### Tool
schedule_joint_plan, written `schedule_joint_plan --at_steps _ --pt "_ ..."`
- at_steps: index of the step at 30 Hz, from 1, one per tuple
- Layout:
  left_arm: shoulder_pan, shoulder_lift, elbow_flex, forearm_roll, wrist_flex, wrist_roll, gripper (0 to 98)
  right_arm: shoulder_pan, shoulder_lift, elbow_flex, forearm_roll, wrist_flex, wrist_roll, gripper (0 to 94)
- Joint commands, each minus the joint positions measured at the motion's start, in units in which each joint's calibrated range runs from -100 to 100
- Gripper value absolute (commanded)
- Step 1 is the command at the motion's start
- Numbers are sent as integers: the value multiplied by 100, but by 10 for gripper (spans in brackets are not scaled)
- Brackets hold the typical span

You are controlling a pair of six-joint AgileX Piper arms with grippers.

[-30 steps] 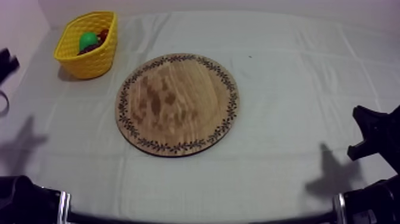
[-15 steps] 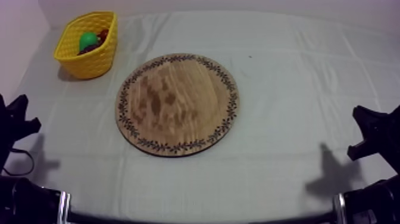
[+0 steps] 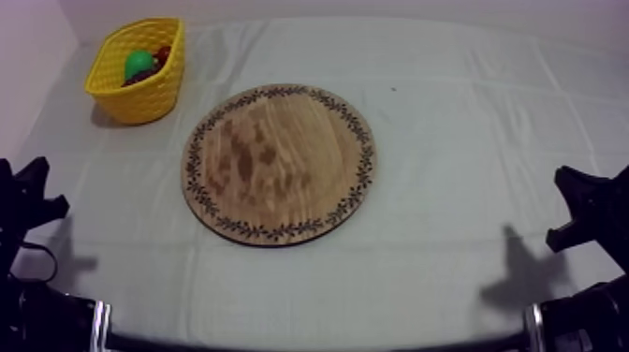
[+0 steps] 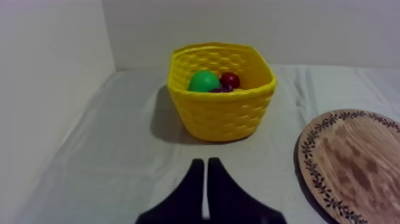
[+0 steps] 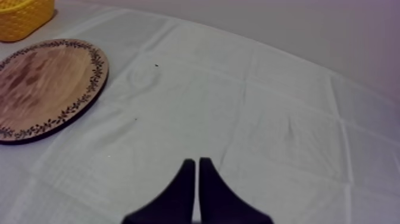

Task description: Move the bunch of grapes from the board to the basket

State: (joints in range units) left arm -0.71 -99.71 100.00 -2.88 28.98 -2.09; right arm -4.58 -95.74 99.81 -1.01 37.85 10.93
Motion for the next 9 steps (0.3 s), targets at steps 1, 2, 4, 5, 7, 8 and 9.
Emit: schedule_joint_plan --at_steps 1,2,4,5,7,8,9 --pt "2 -3 0 22 77 -50 0 -2 -1 -3 1 -3 4 4" --pt "2 -3 0 33 123 -68 0 -2 -1 -3 1 -3 2 4" --pt "-2 -3 0 45 177 -84 0 -2 -1 -3 1 -3 1 4" --pt "-3 -3 0 48 193 -84 0 -2 -1 -3 1 -3 0 4" --pt "-4 -3 0 52 216 -119 0 -2 -1 -3 1 -3 0 4" --pt "-4 -4 0 54 223 -152 0 -2 -1 -3 1 -3 -1 4" --pt "-5 -4 0 54 227 -192 0 -2 -1 -3 1 -3 -1 4"
